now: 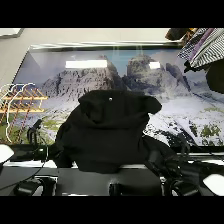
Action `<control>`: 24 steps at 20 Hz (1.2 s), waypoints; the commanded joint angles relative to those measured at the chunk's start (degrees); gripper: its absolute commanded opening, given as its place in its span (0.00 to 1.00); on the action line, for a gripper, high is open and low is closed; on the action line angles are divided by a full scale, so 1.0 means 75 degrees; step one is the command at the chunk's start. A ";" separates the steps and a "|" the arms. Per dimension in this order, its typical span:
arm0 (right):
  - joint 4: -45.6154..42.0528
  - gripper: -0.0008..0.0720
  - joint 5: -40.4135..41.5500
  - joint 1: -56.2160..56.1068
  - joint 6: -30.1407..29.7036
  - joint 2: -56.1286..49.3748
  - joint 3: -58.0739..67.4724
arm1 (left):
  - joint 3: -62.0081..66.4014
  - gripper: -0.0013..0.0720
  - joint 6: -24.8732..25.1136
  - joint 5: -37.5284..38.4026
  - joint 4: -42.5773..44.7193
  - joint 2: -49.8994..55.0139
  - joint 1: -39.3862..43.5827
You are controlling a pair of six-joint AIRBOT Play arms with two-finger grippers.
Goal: Fold the clothes and pants, and hang the long-sleeved shirts on hangers.
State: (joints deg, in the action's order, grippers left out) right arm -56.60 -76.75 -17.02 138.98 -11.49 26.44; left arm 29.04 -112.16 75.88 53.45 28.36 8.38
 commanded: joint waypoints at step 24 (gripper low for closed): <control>-0.2361 0.52 0.5004 0.0239 -0.1655 -0.6577 0.2824 | 0.5432 0.86 0.2311 -0.1798 -0.0787 0.7979 -0.0423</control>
State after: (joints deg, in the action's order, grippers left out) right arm -61.98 -29.63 -16.32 134.89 -62.30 42.83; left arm 68.45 -98.28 62.65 43.92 89.45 7.35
